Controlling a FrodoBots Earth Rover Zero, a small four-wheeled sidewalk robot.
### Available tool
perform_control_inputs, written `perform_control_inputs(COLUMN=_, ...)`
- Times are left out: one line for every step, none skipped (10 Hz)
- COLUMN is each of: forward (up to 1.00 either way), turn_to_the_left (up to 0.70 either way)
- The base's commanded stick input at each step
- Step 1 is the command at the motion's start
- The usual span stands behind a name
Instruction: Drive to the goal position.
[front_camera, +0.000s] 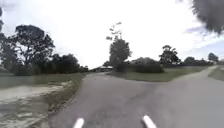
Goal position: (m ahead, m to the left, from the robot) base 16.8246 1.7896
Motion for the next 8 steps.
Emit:
perform_control_inputs(forward=0.69, turn_to_the_left=0.03)
perform_control_inputs(forward=0.69, turn_to_the_left=0.03)
perform_control_inputs(forward=0.69, turn_to_the_left=0.03)
perform_control_inputs(forward=0.69, turn_to_the_left=0.03)
perform_control_inputs(forward=0.69, turn_to_the_left=0.03)
perform_control_inputs(forward=0.69, turn_to_the_left=0.09)
perform_control_inputs(forward=0.69, turn_to_the_left=0.31)
perform_control_inputs(forward=0.69, turn_to_the_left=0.34)
